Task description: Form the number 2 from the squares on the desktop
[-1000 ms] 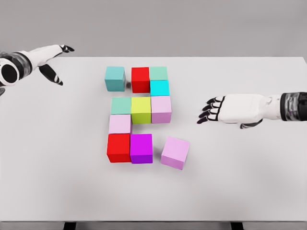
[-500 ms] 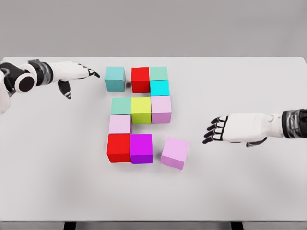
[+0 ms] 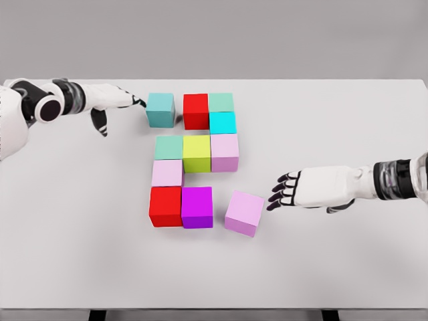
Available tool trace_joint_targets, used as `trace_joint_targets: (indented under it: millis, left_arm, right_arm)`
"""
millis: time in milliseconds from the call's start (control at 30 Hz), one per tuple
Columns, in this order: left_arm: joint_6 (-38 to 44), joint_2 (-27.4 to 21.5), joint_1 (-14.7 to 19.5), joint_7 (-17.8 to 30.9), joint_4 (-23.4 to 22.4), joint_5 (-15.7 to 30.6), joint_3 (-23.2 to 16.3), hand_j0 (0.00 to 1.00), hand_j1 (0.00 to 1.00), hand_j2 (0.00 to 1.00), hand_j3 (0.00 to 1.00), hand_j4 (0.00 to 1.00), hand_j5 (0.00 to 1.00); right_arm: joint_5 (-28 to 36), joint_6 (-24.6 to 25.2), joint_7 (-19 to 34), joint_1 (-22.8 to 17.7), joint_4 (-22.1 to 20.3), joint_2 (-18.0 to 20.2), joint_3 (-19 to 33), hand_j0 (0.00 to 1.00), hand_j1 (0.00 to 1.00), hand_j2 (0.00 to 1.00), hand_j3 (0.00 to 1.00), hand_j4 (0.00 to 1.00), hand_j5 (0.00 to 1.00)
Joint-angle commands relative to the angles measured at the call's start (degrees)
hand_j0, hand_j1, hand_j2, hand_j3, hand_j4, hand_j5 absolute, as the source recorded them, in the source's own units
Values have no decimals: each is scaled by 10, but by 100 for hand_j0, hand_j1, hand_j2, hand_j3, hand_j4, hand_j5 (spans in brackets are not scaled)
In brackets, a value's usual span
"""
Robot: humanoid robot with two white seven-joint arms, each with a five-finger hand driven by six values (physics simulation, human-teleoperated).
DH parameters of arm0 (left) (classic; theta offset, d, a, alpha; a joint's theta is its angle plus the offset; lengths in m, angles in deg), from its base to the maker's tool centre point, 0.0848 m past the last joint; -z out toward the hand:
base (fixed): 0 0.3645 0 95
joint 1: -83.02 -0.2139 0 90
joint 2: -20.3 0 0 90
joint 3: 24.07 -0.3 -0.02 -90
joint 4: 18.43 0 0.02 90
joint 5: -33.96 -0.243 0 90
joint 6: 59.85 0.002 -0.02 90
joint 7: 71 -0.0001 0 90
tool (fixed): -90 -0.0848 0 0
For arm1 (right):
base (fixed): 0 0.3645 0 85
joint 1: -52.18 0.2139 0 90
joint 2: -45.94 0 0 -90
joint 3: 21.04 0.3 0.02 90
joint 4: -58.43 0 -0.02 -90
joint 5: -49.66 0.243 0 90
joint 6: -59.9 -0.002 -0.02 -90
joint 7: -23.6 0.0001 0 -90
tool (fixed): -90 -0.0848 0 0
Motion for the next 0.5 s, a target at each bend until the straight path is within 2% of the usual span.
trace_joint_targets:
  millis: [0,467]
  left_arm:
    - [0,8,0,1,0,0,1,100,100,100,100,100,100]
    - [0,3,1,1,3,0,2,100,100,100,100,100,100]
  right_arm:
    - [3,1,0,0,1,-12,0,100,100,100,100,100,100]
    - [3,1,0,14,5,-35,4,100,100,100,100,100,100]
